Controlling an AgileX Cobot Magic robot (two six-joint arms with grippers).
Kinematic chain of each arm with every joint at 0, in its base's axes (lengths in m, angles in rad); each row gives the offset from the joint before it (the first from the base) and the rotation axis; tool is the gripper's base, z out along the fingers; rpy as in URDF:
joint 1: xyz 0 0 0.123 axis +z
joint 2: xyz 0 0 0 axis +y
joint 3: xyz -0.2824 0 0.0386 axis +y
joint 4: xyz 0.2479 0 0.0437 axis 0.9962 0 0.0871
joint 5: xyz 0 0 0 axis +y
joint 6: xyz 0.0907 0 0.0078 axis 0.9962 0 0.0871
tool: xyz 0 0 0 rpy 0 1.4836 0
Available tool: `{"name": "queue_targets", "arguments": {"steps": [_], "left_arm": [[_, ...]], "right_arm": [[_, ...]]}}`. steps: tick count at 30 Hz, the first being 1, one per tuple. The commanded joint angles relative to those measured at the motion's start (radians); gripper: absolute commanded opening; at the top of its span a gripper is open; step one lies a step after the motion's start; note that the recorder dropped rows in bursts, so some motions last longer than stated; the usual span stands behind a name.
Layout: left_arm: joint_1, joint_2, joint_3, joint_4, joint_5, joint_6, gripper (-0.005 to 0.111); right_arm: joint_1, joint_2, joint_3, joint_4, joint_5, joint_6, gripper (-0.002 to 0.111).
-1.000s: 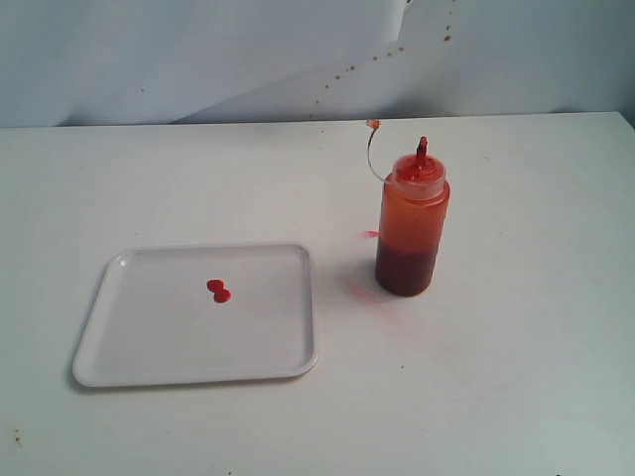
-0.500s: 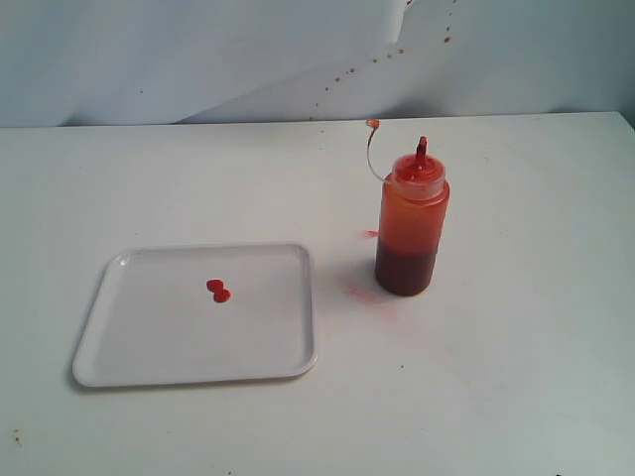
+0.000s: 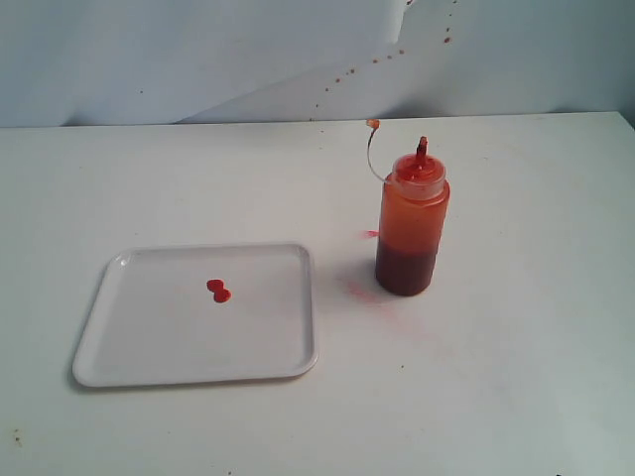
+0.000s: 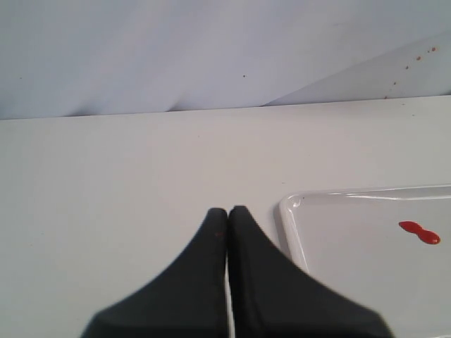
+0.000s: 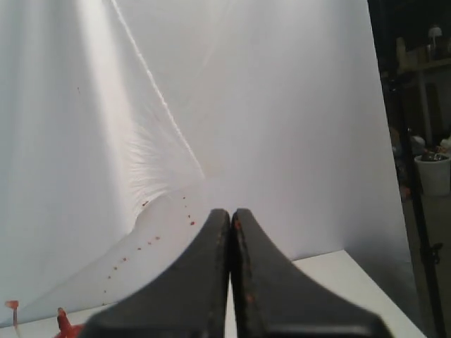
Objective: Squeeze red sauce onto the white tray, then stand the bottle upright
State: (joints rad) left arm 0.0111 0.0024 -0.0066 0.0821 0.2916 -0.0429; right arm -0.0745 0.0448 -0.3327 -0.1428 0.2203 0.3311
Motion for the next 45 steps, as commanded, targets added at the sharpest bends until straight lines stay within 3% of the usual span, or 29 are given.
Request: {"name": "queue_targets", "arguments": {"steps": [1, 10, 21, 34, 45], "left_arm": [[0.001, -0.002, 0.007, 0.003, -0.005, -0.002, 0.001], [0.001, -0.002, 0.007, 0.003, -0.005, -0.002, 0.001], [0.001, -0.002, 0.007, 0.003, -0.005, -0.002, 0.001], [0.001, -0.002, 0.007, 0.003, -0.005, -0.002, 0.001], [0.001, -0.002, 0.007, 0.003, -0.005, -0.002, 0.001]], "right_arm": [[-0.009, -0.004, 0.057, 0.032, -0.063, -0.001, 0.000], [-0.009, -0.016, 0.213, 0.059, -0.197, -0.001, 0.000], [-0.007, -0.016, 0.225, 0.040, -0.214, -0.025, 0.000], [-0.007, -0.045, 0.225, 0.201, -0.043, -0.540, 0.000], [-0.007, -0.045, 0.266, 0.203, -0.014, -0.562, 0.000]]}}
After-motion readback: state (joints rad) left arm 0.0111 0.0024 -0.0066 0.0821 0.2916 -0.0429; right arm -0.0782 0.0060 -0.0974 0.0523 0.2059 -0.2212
